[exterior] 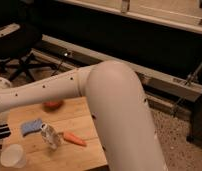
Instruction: Place the eraser in the ceramic cup
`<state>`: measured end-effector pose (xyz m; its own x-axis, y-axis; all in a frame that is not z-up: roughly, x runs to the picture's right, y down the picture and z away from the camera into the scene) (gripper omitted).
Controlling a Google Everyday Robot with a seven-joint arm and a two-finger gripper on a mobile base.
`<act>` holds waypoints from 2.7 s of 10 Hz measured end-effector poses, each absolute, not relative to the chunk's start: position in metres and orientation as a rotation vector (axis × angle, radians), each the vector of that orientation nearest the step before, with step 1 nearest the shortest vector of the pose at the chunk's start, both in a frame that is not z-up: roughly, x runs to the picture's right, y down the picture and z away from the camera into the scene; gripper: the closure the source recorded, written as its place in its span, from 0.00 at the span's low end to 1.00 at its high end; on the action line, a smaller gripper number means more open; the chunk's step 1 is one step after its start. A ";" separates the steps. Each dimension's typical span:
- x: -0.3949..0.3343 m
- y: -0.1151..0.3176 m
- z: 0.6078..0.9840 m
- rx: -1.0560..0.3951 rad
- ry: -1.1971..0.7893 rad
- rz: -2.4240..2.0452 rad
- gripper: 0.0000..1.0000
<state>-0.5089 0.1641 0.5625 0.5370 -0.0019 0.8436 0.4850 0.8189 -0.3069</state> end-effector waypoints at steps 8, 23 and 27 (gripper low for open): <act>-0.501 0.181 0.530 -0.735 -1.058 -0.238 1.00; -0.479 0.199 0.542 -0.867 -1.024 -0.122 1.00; -0.469 0.207 0.541 -0.855 -1.035 -0.106 1.00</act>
